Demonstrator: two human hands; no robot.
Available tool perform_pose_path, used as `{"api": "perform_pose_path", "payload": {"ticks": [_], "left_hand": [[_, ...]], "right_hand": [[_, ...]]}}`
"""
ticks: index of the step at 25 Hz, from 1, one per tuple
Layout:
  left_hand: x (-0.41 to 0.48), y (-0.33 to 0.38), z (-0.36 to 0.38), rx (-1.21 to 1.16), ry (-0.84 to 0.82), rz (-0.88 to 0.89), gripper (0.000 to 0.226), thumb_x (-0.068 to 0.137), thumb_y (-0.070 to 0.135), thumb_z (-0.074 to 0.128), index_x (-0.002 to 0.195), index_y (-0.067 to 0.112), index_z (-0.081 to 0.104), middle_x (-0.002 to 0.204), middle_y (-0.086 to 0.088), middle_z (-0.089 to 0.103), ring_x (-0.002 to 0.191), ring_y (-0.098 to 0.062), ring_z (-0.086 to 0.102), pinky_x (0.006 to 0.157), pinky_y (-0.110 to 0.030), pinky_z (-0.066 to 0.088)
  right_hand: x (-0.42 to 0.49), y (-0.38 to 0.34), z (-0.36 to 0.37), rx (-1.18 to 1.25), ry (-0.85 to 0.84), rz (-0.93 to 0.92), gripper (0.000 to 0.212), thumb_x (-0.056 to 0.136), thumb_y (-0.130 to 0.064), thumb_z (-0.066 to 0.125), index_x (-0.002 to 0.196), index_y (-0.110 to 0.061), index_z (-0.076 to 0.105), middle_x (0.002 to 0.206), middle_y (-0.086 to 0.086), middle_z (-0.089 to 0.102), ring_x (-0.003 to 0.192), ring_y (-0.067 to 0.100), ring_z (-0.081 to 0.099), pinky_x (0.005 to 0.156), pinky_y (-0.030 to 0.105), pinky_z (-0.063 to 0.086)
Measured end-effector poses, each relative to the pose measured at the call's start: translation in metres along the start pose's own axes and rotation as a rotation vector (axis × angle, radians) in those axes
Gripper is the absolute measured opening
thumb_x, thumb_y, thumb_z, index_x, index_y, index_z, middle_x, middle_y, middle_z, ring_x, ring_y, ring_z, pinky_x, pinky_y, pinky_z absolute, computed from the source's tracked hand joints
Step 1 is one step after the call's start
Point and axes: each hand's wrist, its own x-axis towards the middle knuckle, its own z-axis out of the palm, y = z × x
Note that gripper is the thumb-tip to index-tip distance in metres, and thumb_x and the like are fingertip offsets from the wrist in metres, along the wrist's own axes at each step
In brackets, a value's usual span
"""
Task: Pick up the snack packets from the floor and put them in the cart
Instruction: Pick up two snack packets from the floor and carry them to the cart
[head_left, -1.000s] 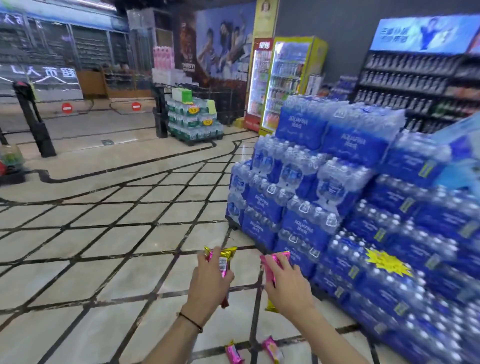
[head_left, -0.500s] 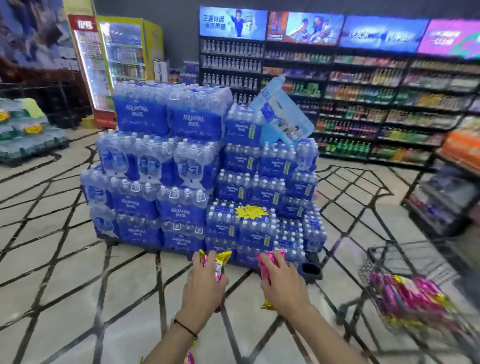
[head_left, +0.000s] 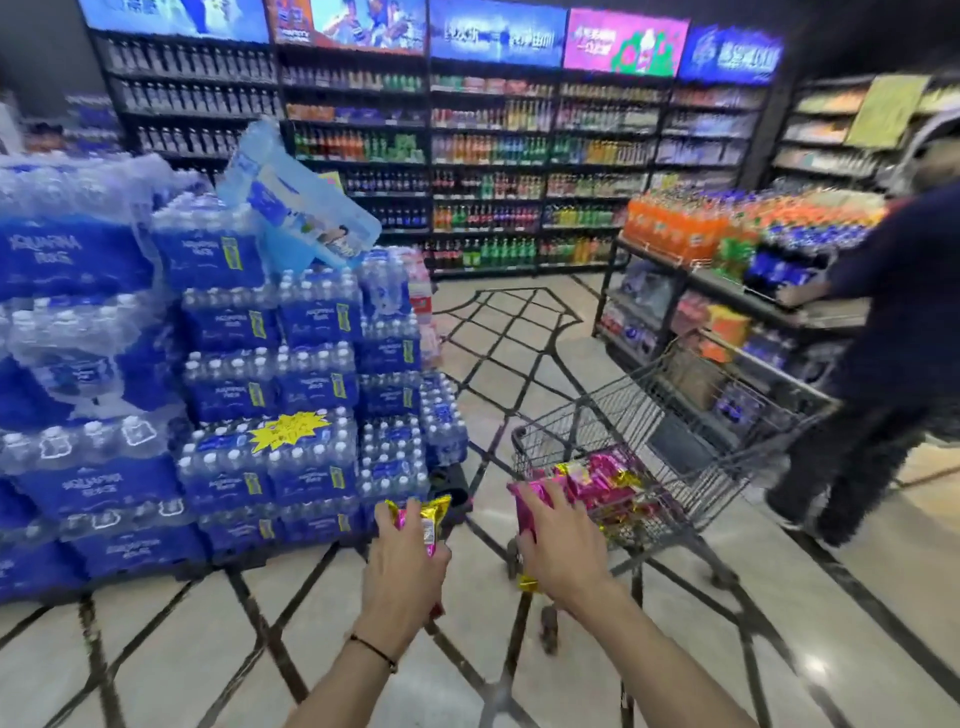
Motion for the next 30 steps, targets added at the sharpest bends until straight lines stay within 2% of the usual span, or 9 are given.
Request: {"api": "perform_pose_path", "payload": {"ticks": [4, 8, 11, 13, 16, 20, 25, 28, 30], "left_hand": [[0.01, 0.071, 0.045, -0.006, -0.049, 0.06, 0.052, 0.089, 0.039, 0.064, 0.132, 0.024, 0.04, 0.141, -0.012, 0.03, 0.081, -0.029, 0.06, 0.066, -0.033, 0.04], [0.039, 0.118, 0.084, -0.017, -0.112, 0.126, 0.046, 0.089, 0.036, 0.063, 0.127, 0.024, 0.042, 0.152, -0.016, 0.024, 0.079, -0.026, 0.059, 0.066, -0.031, 0.042], [0.07, 0.143, 0.119, 0.005, -0.155, 0.137, 0.052, 0.092, 0.038, 0.061, 0.136, 0.023, 0.039, 0.162, -0.014, 0.011, 0.096, -0.031, 0.065, 0.073, -0.033, 0.046], [0.1, 0.163, 0.144, 0.022, -0.165, 0.146, 0.053, 0.094, 0.038, 0.06, 0.139, 0.023, 0.038, 0.164, -0.014, 0.007, 0.098, -0.03, 0.066, 0.075, -0.034, 0.046], [0.152, 0.184, 0.189, -0.006, -0.175, 0.144, 0.056, 0.094, 0.038, 0.06, 0.143, 0.024, 0.037, 0.165, -0.013, 0.008, 0.091, -0.024, 0.065, 0.072, -0.03, 0.04], [0.225, 0.207, 0.239, -0.037, -0.227, 0.106, 0.06, 0.093, 0.045, 0.06, 0.144, 0.023, 0.035, 0.163, -0.013, 0.009, 0.107, -0.034, 0.065, 0.082, -0.04, 0.052], [0.302, 0.234, 0.277, -0.071, -0.218, 0.065, 0.059, 0.091, 0.043, 0.064, 0.138, 0.025, 0.033, 0.16, -0.011, 0.014, 0.118, -0.04, 0.057, 0.095, -0.048, 0.05], [0.331, 0.244, 0.303, -0.052, -0.218, 0.053, 0.049, 0.09, 0.041, 0.063, 0.128, 0.026, 0.036, 0.158, -0.009, 0.017, 0.108, -0.039, 0.061, 0.084, -0.047, 0.055], [0.347, 0.246, 0.325, -0.016, -0.228, 0.036, 0.053, 0.089, 0.04, 0.063, 0.132, 0.026, 0.035, 0.16, -0.005, 0.012, 0.099, -0.036, 0.064, 0.074, -0.042, 0.056]], "right_hand": [[0.008, 0.087, -0.015, 0.016, 0.005, 0.123, 0.061, 0.093, -0.032, 0.05, 0.15, -0.036, 0.026, 0.155, 0.0, 0.028, 0.129, 0.039, 0.043, 0.09, 0.05, 0.053], [0.023, 0.148, -0.01, 0.029, 0.019, 0.187, 0.06, 0.095, -0.034, 0.048, 0.151, -0.035, 0.025, 0.152, 0.0, 0.031, 0.12, 0.033, 0.048, 0.087, 0.047, 0.054], [0.045, 0.188, 0.003, 0.035, -0.011, 0.225, 0.061, 0.092, -0.032, 0.052, 0.148, -0.034, 0.028, 0.151, -0.001, 0.033, 0.118, 0.032, 0.05, 0.084, 0.045, 0.055], [0.071, 0.219, 0.011, 0.027, -0.026, 0.247, 0.058, 0.093, -0.033, 0.054, 0.145, -0.031, 0.031, 0.148, -0.002, 0.034, 0.117, 0.032, 0.051, 0.082, 0.043, 0.056], [0.123, 0.259, 0.023, 0.009, -0.056, 0.272, 0.057, 0.093, -0.032, 0.055, 0.146, -0.03, 0.033, 0.149, -0.002, 0.034, 0.118, 0.031, 0.052, 0.084, 0.041, 0.056], [0.202, 0.292, 0.028, -0.011, -0.113, 0.272, 0.058, 0.094, -0.034, 0.053, 0.148, -0.03, 0.031, 0.153, -0.002, 0.031, 0.124, 0.029, 0.049, 0.087, 0.042, 0.054], [0.283, 0.326, 0.033, -0.008, -0.147, 0.245, 0.061, 0.093, -0.032, 0.055, 0.149, -0.029, 0.03, 0.154, -0.002, 0.031, 0.124, 0.03, 0.049, 0.087, 0.044, 0.055], [0.324, 0.349, 0.053, 0.0, -0.194, 0.208, 0.062, 0.094, -0.033, 0.057, 0.15, -0.028, 0.029, 0.154, 0.0, 0.031, 0.121, 0.03, 0.052, 0.089, 0.042, 0.055], [0.354, 0.36, 0.072, -0.002, -0.248, 0.156, 0.063, 0.094, -0.032, 0.057, 0.15, -0.027, 0.028, 0.155, 0.002, 0.031, 0.12, 0.032, 0.054, 0.089, 0.041, 0.055]]}}
